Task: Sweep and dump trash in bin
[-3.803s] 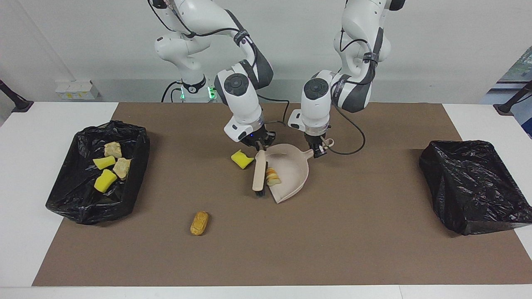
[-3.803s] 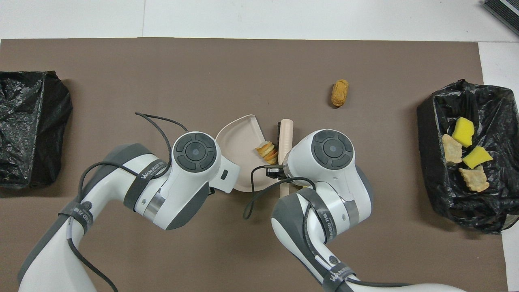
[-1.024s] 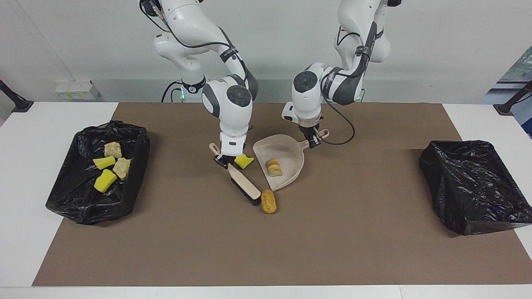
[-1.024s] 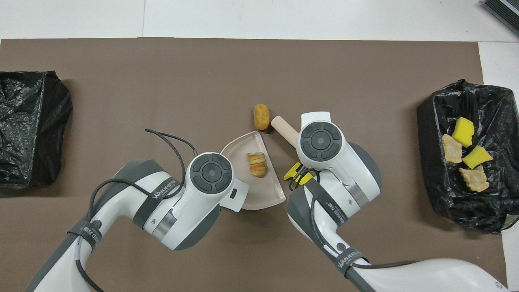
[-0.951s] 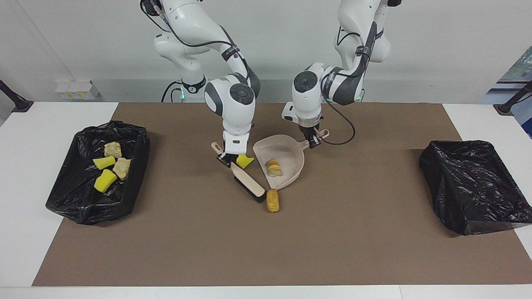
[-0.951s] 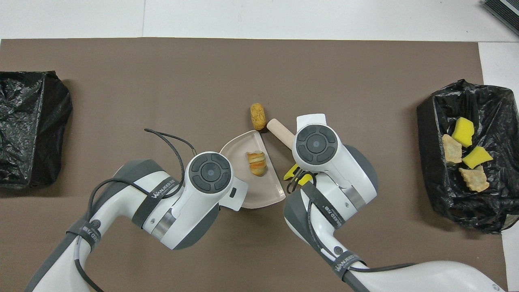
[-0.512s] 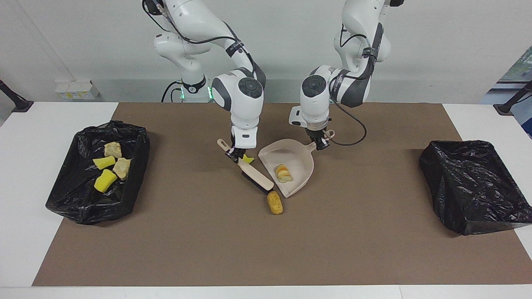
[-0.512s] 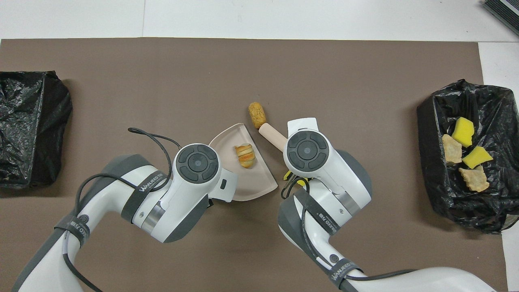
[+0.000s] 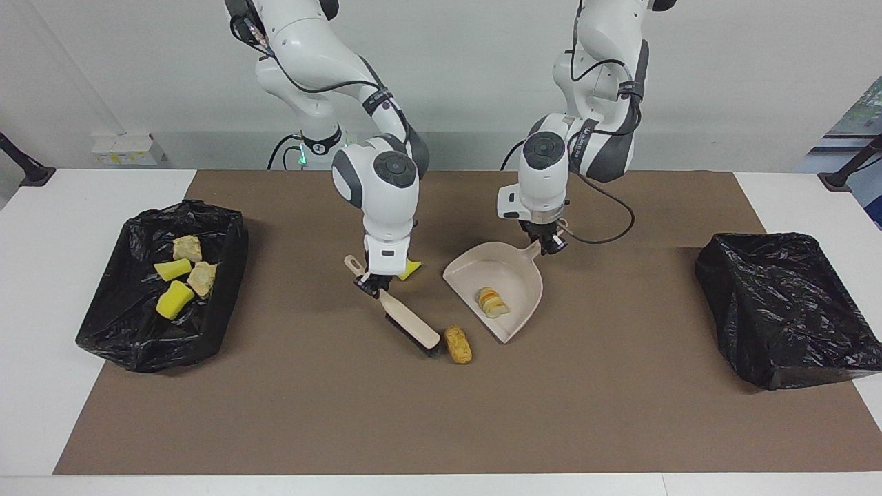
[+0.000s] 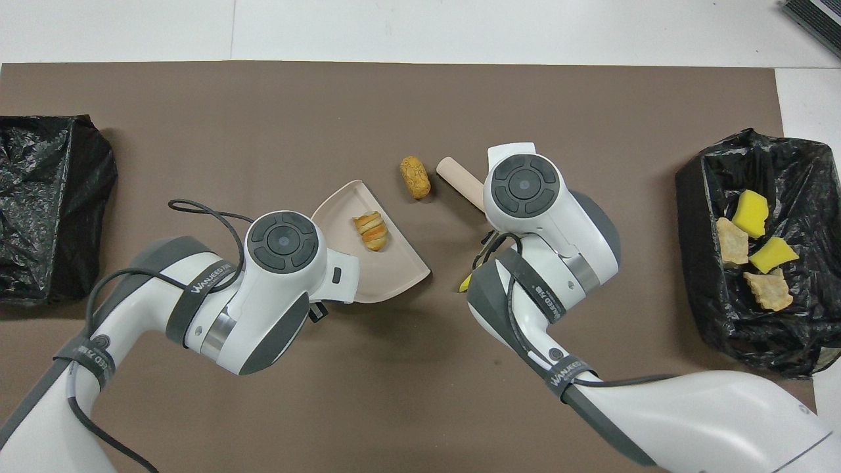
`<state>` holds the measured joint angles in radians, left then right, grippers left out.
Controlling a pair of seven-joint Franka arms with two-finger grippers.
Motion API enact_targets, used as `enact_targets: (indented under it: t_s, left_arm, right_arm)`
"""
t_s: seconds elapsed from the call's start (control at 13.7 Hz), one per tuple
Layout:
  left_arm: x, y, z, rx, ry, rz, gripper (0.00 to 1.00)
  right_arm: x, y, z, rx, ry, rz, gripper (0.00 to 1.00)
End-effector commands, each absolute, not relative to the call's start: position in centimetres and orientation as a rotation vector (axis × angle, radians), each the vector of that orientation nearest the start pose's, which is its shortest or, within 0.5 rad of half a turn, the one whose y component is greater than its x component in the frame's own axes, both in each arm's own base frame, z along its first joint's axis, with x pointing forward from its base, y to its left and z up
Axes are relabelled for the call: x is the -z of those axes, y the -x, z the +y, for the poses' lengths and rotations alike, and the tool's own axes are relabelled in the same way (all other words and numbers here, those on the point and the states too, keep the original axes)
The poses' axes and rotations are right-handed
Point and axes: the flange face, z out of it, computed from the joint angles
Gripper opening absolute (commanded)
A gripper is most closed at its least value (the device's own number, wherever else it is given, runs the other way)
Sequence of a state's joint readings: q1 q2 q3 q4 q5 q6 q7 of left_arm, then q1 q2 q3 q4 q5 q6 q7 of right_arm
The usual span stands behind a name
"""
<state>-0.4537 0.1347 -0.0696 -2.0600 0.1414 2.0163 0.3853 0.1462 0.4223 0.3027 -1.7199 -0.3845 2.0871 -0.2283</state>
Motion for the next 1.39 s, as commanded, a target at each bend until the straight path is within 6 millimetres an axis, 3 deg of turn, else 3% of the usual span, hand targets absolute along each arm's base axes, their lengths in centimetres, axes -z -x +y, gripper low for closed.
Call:
enact_targets:
  t_s: [0.0,0.29,0.51,0.73,0.88,1.1,1.32]
  left_arm:
    - [-35.9,-49.4,-26.8,-0.224,2.658,1.386,0.00]
    - [-35.8,-49.7,-26.6,-0.231,2.655,1.387,0.00]
    - [-35.7,-49.3,-26.5,-0.243,2.650,1.392,0.00]
    - [-35.6,-49.2,-26.5,-0.240,2.628,1.443,0.00]
    - [-35.5,-49.2,-26.6,-0.242,2.563,1.571,0.00]
    - [-35.6,-48.3,-27.7,-0.244,2.511,1.656,0.00]
    - [-35.4,-46.5,-29.4,-0.256,2.416,1.791,0.00]
  right_arm:
    - [-34.0,-63.6,25.3,-0.011,3.037,-1.405,0.00]
    - [-34.2,-60.9,30.6,0.025,2.968,-1.498,0.00]
    - [-34.5,-55.6,34.0,-0.032,2.913,-1.661,0.00]
    - [-34.9,-53.9,33.6,-0.056,2.858,-1.788,0.00]
    - [-37.9,-53.5,32.4,-0.128,2.798,-1.934,0.00]
    - [-40.8,-52.1,31.2,-0.193,2.849,-1.699,0.00]
    - [-41.8,-53.4,26.6,-0.291,2.965,-1.435,0.00]
